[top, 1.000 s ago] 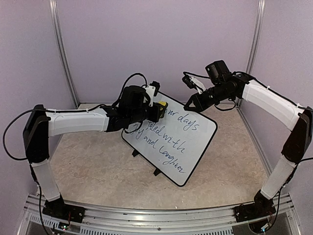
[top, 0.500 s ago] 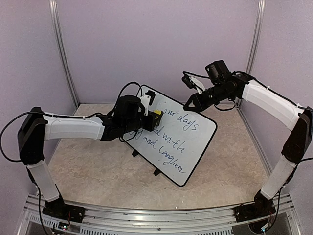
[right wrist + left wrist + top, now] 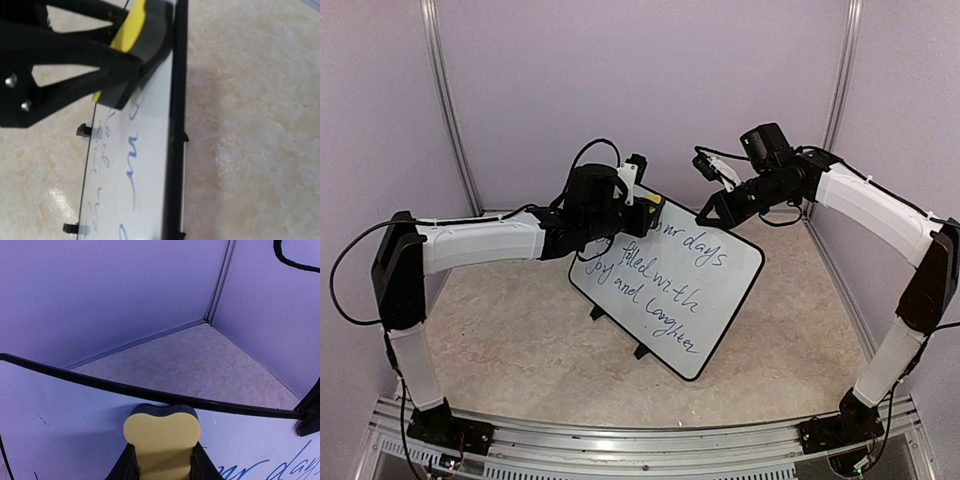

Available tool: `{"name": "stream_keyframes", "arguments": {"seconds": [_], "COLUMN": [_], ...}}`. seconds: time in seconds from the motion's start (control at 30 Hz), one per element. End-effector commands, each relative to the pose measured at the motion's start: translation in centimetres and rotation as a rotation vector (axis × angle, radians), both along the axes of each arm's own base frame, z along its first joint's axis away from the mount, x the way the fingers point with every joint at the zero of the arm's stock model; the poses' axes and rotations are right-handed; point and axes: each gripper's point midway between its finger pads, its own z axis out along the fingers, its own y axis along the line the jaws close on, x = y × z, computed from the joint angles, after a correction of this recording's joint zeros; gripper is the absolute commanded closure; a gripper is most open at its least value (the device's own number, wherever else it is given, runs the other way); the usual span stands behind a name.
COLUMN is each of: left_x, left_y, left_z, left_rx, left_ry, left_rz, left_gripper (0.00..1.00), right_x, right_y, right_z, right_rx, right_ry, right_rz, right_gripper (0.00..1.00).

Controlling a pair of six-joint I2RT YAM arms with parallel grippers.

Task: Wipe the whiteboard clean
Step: Erase the center of the whiteboard.

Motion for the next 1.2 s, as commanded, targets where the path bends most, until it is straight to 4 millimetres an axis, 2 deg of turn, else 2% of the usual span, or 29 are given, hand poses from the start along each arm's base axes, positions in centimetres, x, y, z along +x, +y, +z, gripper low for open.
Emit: {"name": "stream_keyframes", "arguments": {"seconds": [0.0, 0.17, 0.47, 0.73, 0.83, 1.0, 1.17], "left_x": [0.4, -1.4, -3.2, -5.2, -5.0, -3.7, -3.1], "left_y": [-1.4, -0.9, 3.8, 3.6, 3.4, 2.0, -0.8], "left_z": [-3.3, -5.5, -9.4, -10.3, -10.2, -8.2, -5.7], "left_rx": [0.054, 0.038, 0.018, 0.026, 0.02, 0.004, -0.031], "left_ry": [0.058, 0.115, 0.225, 0.248, 0.244, 0.202, 0.169], "left_rz": [-0.053, -0.073, 0.0, -0.015, -0.016, -0.023, -0.081], "left_gripper": [0.85, 0.85, 0.85, 0.85, 0.85, 0.85, 0.85], "right_x": [-4.1, -4.1, -4.2, -3.9, -3.9, -3.8, -3.8], "right_y": [3.1, 3.2, 3.2, 3.1, 3.1, 3.2, 3.1], "right_z": [3.6, 3.7, 3.8, 3.7, 3.6, 3.7, 3.7], "right_rx": [0.083, 0.083, 0.086, 0.078, 0.076, 0.078, 0.076], "right_ry": [-0.116, -0.119, -0.117, -0.122, -0.121, -0.12, -0.123], "right_rz": [0.232, 0.232, 0.232, 0.221, 0.219, 0.222, 0.219], "right_gripper": [1.0, 1.0, 1.0, 1.0, 1.0, 1.0, 1.0]}}
